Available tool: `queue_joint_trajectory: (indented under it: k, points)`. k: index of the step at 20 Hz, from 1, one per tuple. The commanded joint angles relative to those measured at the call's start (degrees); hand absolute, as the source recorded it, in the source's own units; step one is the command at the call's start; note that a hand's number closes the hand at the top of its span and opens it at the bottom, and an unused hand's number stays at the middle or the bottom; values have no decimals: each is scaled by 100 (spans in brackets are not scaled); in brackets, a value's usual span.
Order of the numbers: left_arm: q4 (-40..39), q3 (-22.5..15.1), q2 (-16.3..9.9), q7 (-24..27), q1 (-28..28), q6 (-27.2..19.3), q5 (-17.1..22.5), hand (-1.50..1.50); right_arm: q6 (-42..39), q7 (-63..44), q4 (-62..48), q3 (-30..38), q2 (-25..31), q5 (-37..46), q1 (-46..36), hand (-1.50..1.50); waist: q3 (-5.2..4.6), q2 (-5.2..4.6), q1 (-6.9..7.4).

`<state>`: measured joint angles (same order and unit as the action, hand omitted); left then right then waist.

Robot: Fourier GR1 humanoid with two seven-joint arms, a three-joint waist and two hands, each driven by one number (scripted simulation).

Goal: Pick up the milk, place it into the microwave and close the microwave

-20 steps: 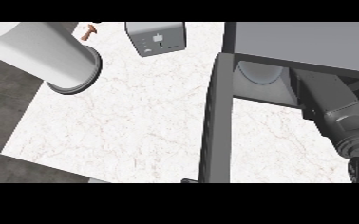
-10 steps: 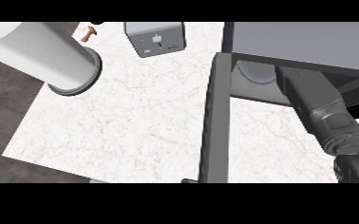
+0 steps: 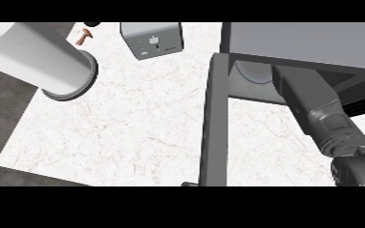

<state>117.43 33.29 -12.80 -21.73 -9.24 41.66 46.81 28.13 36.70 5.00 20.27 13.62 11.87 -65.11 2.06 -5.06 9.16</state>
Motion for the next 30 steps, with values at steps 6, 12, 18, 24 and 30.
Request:
queue_joint_trajectory:
  k: [6,12,18,24,30]
  points:
    - [-73,-338,586,188,-139,286,-471,-150,-345,-77,-28,-116,41,92,-91,-150,-194,259,-341]
    - [-139,-687,973,387,-565,1088,-716,-150,-1625,283,63,74,45,-163,291,-150,-196,359,-550]
    - [-289,-1250,1022,213,-553,1495,-1048,-150,-2811,722,179,278,-147,-456,714,-150,-194,405,-721]
    - [-549,-1478,1273,444,-164,1544,-1847,-150,-3635,1001,343,415,-591,-772,1257,-150,-207,510,-947]
    - [-882,-2030,1278,1169,94,1181,-3061,-150,-3823,1510,652,99,-1062,-663,2269,-150,-219,581,-1151]
